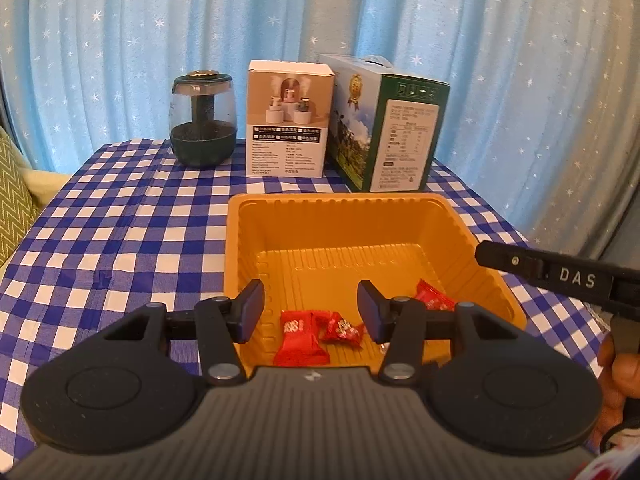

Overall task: Organize snacks
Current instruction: 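Move both tools back to the pile and grasp a dark red packet with the left tool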

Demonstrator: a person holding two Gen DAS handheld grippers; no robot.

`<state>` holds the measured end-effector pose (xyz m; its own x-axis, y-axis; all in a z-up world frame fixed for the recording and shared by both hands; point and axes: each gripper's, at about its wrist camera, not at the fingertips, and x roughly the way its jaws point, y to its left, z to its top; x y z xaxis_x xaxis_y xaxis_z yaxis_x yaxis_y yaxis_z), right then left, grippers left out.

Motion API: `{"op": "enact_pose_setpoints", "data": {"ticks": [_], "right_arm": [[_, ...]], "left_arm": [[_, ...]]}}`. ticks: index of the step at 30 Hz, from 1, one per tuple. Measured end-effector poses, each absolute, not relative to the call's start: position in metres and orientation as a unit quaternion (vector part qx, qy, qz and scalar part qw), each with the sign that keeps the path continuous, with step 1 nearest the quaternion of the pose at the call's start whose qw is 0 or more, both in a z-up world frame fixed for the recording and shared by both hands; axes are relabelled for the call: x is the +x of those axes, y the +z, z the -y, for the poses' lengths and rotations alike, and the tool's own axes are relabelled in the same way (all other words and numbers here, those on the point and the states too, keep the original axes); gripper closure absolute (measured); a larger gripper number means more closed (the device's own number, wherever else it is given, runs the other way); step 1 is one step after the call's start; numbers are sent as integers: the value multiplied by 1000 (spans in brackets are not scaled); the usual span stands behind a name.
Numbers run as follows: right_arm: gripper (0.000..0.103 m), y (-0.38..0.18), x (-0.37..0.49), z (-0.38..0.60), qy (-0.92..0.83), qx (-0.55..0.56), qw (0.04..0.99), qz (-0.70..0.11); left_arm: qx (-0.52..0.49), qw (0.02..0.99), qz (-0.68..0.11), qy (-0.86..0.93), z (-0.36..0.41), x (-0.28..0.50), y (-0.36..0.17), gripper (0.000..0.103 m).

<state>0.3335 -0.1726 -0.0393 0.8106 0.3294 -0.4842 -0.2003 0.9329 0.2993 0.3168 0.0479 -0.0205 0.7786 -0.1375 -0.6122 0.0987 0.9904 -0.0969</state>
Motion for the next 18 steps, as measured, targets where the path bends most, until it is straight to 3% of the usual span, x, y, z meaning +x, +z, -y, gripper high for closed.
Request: {"op": "enact_pose_setpoints", "data": {"ticks": [18], "right_arm": [[62, -45, 254, 194, 130, 100, 944, -286]], "left_arm": [[-4, 937, -338, -87, -47, 230, -30, 55]]}}
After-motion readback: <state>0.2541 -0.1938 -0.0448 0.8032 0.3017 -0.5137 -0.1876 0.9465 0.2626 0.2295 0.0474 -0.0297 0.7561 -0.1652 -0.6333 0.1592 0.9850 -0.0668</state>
